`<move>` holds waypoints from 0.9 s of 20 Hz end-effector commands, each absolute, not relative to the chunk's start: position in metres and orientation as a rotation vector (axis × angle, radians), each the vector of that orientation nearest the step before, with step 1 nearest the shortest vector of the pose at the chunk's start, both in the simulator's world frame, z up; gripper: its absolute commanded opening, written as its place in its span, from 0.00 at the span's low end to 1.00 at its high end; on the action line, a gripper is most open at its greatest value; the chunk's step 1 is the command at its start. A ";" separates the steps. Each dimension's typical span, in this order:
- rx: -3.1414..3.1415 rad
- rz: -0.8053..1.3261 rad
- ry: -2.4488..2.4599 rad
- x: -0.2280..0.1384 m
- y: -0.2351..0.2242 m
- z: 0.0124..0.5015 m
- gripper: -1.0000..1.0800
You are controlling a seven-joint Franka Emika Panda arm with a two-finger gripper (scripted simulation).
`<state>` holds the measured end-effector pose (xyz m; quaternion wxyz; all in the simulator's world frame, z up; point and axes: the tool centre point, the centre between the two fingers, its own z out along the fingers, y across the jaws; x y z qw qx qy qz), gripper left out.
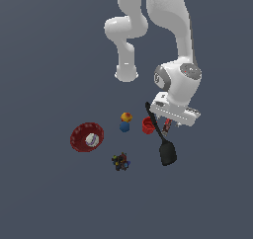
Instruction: Pick up a designated object from a clutter of objects.
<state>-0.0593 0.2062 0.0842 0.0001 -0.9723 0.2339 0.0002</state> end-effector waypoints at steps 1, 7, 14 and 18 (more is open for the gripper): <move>-3.054 0.001 0.736 -0.059 0.206 0.074 0.96; -3.054 0.000 0.737 -0.059 0.206 0.067 0.00; -3.054 0.000 0.737 -0.059 0.206 0.067 0.00; -3.052 -0.005 0.735 -0.058 0.207 0.069 0.00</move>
